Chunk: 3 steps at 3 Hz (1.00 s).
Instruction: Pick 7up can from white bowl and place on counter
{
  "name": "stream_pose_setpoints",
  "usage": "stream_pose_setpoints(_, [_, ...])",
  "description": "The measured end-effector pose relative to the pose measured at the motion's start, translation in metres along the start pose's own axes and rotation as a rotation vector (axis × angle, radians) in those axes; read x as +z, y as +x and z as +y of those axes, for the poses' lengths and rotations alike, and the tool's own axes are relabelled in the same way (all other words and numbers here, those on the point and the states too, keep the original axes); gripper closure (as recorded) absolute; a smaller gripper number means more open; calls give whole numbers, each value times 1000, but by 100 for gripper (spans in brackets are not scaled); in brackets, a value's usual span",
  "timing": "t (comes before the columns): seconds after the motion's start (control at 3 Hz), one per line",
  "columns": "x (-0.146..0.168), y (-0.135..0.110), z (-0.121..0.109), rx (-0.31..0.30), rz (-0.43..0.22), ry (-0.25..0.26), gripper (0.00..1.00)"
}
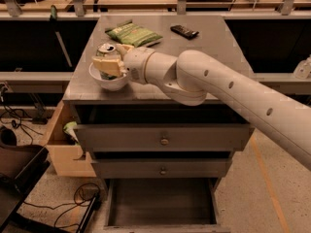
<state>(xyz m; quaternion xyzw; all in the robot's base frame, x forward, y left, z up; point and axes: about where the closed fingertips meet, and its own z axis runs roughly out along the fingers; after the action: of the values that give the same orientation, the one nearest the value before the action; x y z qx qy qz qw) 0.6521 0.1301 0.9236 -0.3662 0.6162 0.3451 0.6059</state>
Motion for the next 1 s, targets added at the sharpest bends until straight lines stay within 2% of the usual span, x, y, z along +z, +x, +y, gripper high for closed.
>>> stream_pose_setpoints(0.33, [4,-18,1,-14,1,-17,100])
stream_pose_setpoints(0.67, [7,-74,-2,-36,-19,-36,100])
stream_pose_setpoints(1.0, [1,-131,-24,-57,-39,-14,100])
